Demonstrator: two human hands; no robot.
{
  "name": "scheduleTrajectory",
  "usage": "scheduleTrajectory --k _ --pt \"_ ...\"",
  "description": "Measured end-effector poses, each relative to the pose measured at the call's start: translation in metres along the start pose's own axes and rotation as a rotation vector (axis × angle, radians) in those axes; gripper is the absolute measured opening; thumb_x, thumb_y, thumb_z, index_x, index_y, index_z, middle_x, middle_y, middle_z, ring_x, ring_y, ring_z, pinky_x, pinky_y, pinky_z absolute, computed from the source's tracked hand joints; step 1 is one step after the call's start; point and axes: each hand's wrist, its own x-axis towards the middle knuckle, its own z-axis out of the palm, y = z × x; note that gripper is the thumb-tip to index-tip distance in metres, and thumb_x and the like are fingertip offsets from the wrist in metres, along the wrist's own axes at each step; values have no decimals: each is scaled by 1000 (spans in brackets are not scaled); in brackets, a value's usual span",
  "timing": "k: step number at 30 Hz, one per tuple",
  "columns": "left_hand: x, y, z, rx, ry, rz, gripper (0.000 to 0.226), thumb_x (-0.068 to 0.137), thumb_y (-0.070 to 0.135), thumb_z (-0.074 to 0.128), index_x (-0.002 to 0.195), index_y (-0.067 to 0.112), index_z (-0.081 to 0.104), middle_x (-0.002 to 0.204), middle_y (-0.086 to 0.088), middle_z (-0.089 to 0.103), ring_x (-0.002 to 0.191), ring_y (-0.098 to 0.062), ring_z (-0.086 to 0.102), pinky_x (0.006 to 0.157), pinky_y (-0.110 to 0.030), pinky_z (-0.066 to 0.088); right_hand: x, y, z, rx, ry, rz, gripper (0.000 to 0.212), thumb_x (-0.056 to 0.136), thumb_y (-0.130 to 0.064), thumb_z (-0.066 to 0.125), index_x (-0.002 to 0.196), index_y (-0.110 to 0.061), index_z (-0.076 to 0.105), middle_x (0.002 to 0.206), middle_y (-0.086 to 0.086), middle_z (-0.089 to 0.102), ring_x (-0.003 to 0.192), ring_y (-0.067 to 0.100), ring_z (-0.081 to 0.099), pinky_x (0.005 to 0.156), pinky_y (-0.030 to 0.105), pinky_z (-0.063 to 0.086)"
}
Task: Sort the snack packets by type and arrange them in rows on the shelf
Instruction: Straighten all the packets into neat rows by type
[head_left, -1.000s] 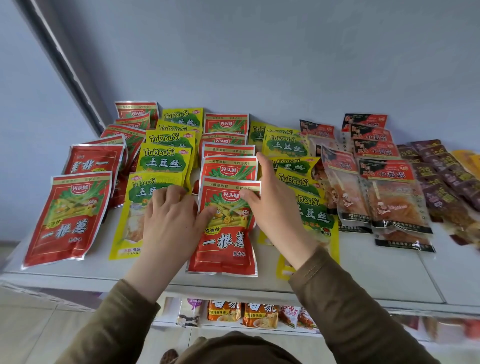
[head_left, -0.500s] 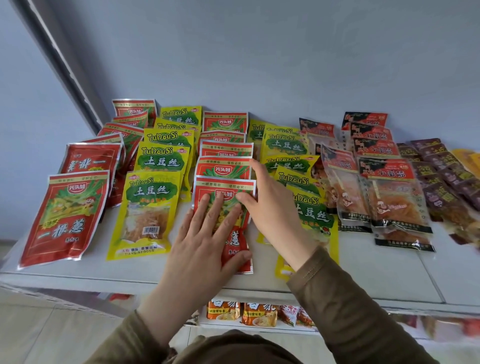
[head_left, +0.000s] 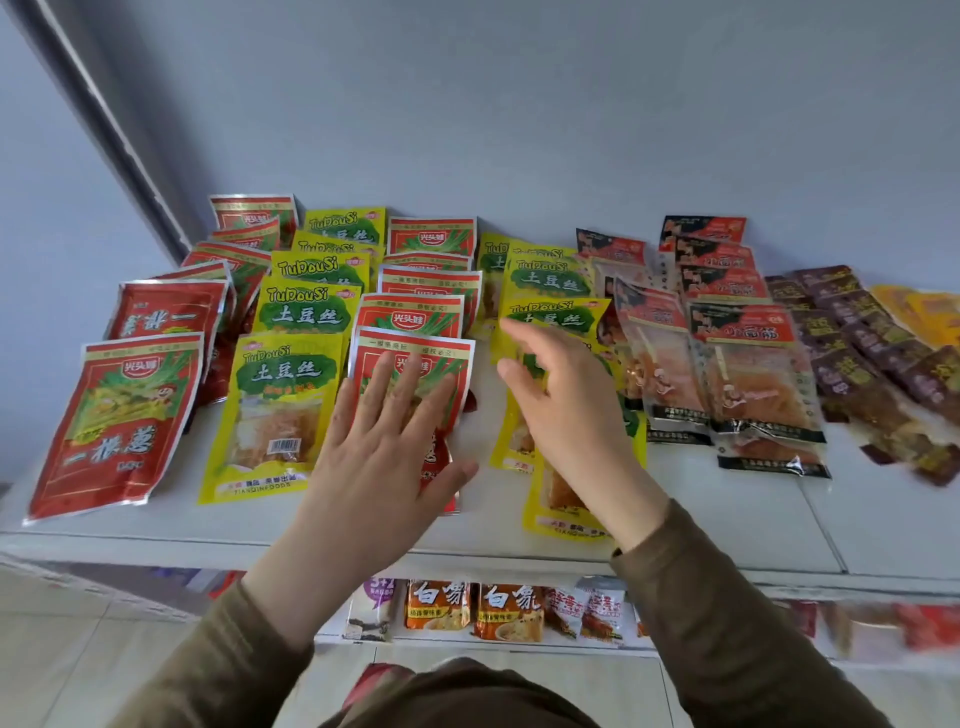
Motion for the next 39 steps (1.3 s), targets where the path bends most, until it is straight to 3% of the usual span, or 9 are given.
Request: scheduleTrajectory --k 5,9,13,16,21,26,31,34,39 --pt "15 47 -3 -95 40 169 75 103 63 17 164 21 11 172 -3 -3 157 -20 -18 127 -39 -10 -19 23 -26 499 13 299 45 106 -50 37 145 -34 53 139 -31 51 121 -22 45 100 6 35" --pt "56 88 6 -71 -26 290 72 106 56 26 164 15 14 172 -8 2 159 -23 -8 127 -40 -6 -13 38 -34 616 49 488 60 102 -65 26 147 -34 51 157 -15 41 146 3 34 123 40 24" --pt "73 90 23 -37 -195 232 79 101 71 22 164 27 7 172 -8 -5 158 -32 -10 128 -48 3 -7 38 -31 552 21 578 64 97 -73 26 148 -41 47 162 -16 31 149 11 28 122 41 18" --pt "70 81 33 -60 -186 189 77 100 71 19 164 31 2 172 -9 -7 158 -33 -9 128 -49 7 -8 40 -36 513 59 618 60 100 -69 28 149 -40 46 163 -17 27 150 11 24 111 34 20" --pt "70 86 30 -86 -111 175 78 101 69 19 164 26 2 172 -12 -6 158 -34 -8 126 -48 5 -10 44 -45 563 161 673 60 100 -67 33 151 -37 43 163 -17 28 150 10 25 113 32 23" --pt "56 86 31 -121 -45 189 73 103 61 22 164 27 3 171 -11 -11 157 -34 -14 127 -51 -4 -10 35 -31 546 100 624 53 107 -50 37 155 -28 35 161 -11 33 136 1 33 102 26 27" --pt "49 83 22 -190 -147 150 72 101 49 36 163 24 9 171 -13 3 158 -34 -3 127 -50 1 0 29 -23 511 87 617 55 108 -42 38 158 -22 29 163 -4 31 147 15 32 108 29 32" --pt "62 90 13 -196 -29 139 77 93 47 46 160 18 21 167 -13 18 155 -34 8 126 -49 2 13 25 -22 514 141 593 54 108 -42 39 158 -23 31 163 -4 33 148 16 33 119 40 30" --pt "89 104 24 -195 -26 70 81 100 52 36 164 18 -1 172 -13 -5 158 -30 -10 127 -46 -3 34 29 -15 639 43 621 53 107 -43 41 156 -23 36 161 -2 35 147 17 34 113 36 29"
